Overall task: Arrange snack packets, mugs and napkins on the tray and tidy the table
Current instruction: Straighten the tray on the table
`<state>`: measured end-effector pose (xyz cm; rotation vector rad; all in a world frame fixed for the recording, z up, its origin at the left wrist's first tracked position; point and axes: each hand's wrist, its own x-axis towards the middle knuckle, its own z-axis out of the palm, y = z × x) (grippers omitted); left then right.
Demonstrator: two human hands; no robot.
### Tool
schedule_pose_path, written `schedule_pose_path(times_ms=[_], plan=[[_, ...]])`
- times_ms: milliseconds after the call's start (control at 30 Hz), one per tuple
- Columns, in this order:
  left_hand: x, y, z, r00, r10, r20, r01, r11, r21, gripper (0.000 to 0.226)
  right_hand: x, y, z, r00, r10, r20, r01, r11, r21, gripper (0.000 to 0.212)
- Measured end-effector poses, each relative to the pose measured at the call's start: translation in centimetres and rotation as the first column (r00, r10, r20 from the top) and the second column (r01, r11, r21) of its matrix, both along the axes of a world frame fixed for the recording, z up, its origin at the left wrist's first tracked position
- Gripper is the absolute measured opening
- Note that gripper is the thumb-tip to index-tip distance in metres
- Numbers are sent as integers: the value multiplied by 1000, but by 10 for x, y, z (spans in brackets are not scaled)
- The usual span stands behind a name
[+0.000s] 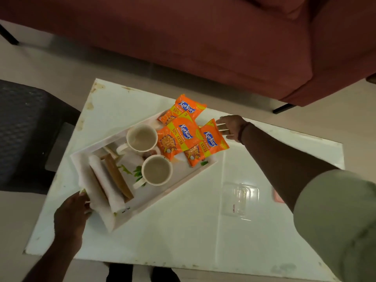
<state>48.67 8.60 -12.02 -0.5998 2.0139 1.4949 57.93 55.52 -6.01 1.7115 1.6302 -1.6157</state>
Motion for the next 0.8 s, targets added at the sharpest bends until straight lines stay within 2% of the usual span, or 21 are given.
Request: schedule_pose_path(times_ms=[100, 167, 367, 500, 633, 733, 800], plan=[[7, 3, 0, 999, 32, -9, -32, 999, 28, 38, 3, 4, -20, 998, 26, 54, -22, 997, -76, 26], [8, 4, 1, 999, 48, 22, -49, 997, 59, 36, 2, 4, -27, 997, 55, 62, -45, 989, -139, 34], [5, -2, 6, 997, -46, 63, 38, 991, 129, 31, 4, 4, -35, 994, 107, 15, -95, 930, -354, 42], [1, -3, 6, 994, -85, 67, 75, 987, 144, 32, 3, -2, -35, 997, 82, -14, -82, 944, -320, 42], [-4, -5, 9, 998, -53, 29, 49, 989, 140, 32, 4, -14, -32, 995, 103, -13, -104, 979, -175, 46], [-19, 2, 17, 1000, -28, -8, 28, 989, 147, 36, 18, -15, -28, 998, 42, -38, -46, 990, -133, 41], [-33, 12, 24, 999, -48, 1, 48, 986, 157, 29, 32, -15, -25, 997, -21, -72, 10, 988, -154, 37]])
